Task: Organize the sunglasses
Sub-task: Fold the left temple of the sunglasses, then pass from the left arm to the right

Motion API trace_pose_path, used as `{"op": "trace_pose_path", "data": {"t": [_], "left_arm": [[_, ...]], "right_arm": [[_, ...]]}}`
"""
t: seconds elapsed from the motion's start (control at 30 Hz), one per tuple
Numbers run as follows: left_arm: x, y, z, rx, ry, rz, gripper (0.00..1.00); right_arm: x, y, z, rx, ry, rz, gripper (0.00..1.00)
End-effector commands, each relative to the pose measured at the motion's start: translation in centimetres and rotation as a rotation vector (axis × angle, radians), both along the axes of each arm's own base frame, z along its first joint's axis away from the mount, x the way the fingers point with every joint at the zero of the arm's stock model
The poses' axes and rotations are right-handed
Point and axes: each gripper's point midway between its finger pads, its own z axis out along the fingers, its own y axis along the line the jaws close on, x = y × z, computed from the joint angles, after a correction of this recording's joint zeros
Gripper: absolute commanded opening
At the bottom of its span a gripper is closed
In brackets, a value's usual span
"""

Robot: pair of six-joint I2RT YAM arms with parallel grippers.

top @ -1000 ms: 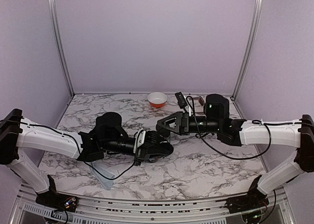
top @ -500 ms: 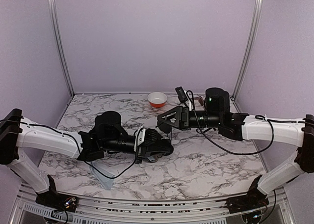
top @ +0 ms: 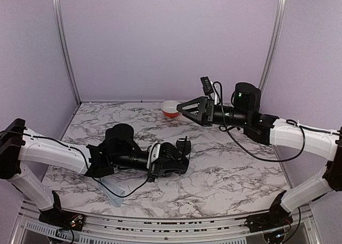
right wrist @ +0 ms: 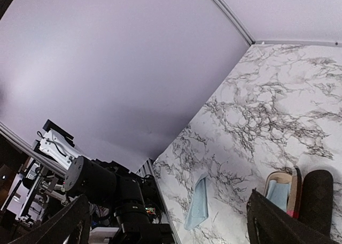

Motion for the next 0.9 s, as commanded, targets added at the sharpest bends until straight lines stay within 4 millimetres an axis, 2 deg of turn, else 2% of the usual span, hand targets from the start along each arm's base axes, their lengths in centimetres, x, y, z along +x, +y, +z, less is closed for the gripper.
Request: {"op": "trace_pose_path", "data": {"t": [0.0,0.1,0.23,0.3,0.4,0.47,0.6,0.87], "left_arm": [[-0.5,0.0,-0.7,0.016,0.016,-0.022,0.0],[-0.5,0.0,-0.8,0.019,0.017,-0.023,0.0],[-0.7,0.2,-0.7,0.015,0.018,-0.03,0.0],[-0.8,0.3,-0.4,0.009,0.015,-0.035,0.0],[-0.9,0.5,-0.1,0.003,0.006,-0.032,0.0],[-0.8,0.6,0.1,-0.003,-0.002,-0.025,0.0],[-0.6,0.7,0.8,-0.017,-0.026,-0.011,0.0],[-0.6,0.6,2.9,-0.058,-0.035,-0.012,0.0]], "right_arm": [[-1.0,-0.5,4.3,0.133,-0.074,0.033,0.99],[-0.6,-1.0,4.8,0.122,-0.092,0.011,1.0],[1.1,-3.1,4.2,-0.061,-0.2,-0.146,1.0],[2.2,-4.9,2.9,-0.181,-0.216,-0.257,1.0],[2.9,-7.7,-0.7,-0.333,-0.171,-0.376,1.0],[2.4,-8.2,-2.6,-0.364,-0.126,-0.374,1.0],[-0.2,-7.7,-6.0,-0.313,-0.011,-0.275,0.98],[-4.5,-7.4,-9.2,-0.146,0.097,-0.132,0.82]]}}
